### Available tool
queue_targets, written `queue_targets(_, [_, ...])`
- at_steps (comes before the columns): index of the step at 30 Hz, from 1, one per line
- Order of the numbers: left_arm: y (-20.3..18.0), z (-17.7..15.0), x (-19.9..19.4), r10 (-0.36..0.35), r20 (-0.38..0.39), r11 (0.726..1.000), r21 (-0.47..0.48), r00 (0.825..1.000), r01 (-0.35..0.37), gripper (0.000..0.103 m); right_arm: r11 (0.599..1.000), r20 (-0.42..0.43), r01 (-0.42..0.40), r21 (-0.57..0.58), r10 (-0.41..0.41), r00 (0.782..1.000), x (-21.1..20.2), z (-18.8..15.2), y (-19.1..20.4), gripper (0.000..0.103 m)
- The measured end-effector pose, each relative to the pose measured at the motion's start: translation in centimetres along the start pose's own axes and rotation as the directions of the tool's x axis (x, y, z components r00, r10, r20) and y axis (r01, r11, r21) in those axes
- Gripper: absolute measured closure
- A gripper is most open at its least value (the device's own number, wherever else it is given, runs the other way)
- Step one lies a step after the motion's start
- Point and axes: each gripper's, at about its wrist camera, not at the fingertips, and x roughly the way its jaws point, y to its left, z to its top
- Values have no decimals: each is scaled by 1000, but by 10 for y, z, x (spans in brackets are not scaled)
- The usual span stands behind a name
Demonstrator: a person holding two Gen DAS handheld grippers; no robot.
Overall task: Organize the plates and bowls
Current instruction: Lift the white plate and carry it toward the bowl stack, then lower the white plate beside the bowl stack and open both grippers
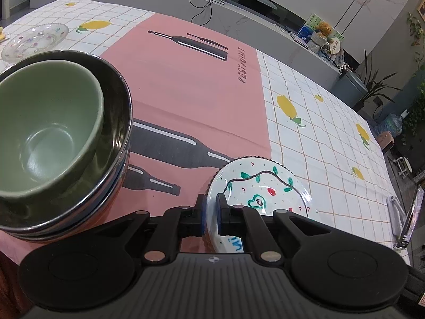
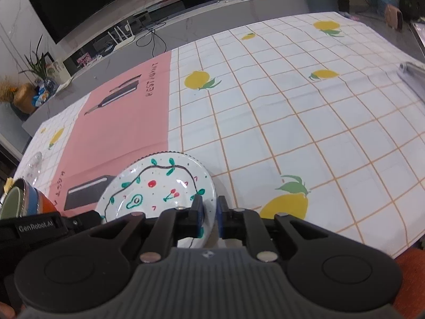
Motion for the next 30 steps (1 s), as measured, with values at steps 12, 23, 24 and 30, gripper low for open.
queue_targets(12, [-11,0,-9,28,68,997,76,997,-33,89,1000,39,6,-15,-5,999,-8,4,3,76])
queue_targets(23, [-15,-8,-3,68,-2,989,129,998,-67,64,998,-49,28,-54,-31,998,0,-3,9,50])
queue_targets(24, [-15,-9,-2,71,-6,989,132,997,-69,64,998,-53,27,-61,-30,998,0,-5,9,50])
queue_targets(30, [-19,-14,2,76,-22,983,167,997,-72,70,994,-68,51,-98,-58,996,6,-13,12,50])
